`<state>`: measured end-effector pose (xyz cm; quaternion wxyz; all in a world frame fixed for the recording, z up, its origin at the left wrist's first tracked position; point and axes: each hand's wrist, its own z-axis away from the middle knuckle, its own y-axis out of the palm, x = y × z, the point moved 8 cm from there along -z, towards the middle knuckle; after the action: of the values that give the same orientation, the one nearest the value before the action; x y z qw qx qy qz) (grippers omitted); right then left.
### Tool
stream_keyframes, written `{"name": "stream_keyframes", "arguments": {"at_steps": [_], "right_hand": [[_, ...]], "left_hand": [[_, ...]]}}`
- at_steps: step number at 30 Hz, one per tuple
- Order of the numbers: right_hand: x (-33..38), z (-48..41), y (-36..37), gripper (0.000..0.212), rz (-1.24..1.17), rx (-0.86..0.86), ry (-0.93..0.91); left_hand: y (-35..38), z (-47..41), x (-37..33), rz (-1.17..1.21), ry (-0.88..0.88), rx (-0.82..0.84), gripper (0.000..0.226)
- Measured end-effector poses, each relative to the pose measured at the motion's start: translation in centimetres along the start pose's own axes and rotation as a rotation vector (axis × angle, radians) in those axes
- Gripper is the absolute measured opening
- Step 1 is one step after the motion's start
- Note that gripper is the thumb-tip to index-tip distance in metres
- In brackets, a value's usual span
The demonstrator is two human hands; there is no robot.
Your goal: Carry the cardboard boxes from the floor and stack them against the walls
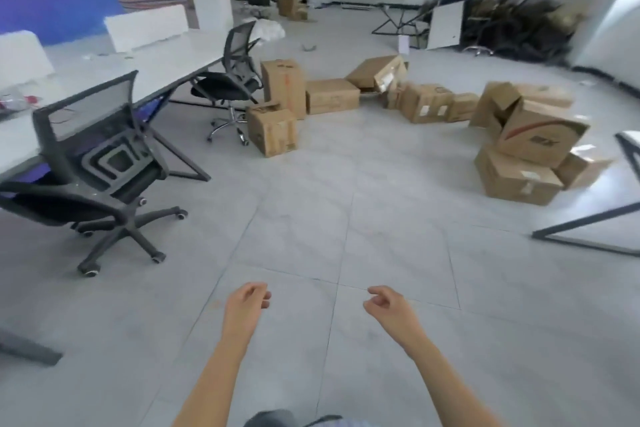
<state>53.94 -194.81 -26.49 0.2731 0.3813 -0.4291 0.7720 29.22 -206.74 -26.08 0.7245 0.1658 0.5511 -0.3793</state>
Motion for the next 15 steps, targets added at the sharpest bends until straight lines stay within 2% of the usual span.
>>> {"name": "stream_keyframes", "arguments": {"at_steps": [4,10,15], "right_hand": [[1.3,-2.6,0.7,0.021,-0.073,-0.123,0.057],[5.3,-6.6,3.5,0.024,-0.152,-0.202,0.099],[5.3,-9.5,2.7,0.022,-0.176,-0.278,0.182]], "left_hand": [[0.8,-5.2,-2.3,-0.089,0.022,0.146,0.020],[-1.2,-13.1,-5.4,-0.114,0.024,0.210,0.019],[0.8,-18.0,-5.3,-0.141,-0.029,0.303,0.017]]}}
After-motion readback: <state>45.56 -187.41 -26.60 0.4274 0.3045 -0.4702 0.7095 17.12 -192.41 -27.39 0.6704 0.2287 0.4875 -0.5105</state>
